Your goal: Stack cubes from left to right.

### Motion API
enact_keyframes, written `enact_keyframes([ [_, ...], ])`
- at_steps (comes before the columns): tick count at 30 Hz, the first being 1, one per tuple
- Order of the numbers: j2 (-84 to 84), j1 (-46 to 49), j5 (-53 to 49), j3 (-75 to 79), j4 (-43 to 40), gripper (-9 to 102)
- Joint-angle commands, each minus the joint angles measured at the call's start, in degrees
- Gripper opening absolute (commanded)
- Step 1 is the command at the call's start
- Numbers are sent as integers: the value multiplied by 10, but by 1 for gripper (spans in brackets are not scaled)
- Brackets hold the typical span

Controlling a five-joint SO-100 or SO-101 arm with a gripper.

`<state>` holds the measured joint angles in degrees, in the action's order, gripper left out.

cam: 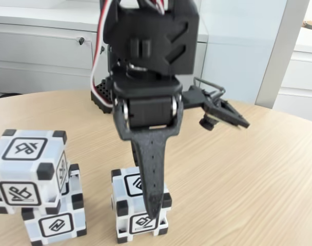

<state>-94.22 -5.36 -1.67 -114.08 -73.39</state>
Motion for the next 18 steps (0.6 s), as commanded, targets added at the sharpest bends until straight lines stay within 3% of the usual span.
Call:
enact_keyframes([
  [1, 13, -1, 6, 18, -1, 32],
  [7, 60, 0, 10, 20, 7, 30],
  [12, 71, 1, 25, 25, 7, 3],
  [18, -11, 0, 20, 27, -1, 0],
])
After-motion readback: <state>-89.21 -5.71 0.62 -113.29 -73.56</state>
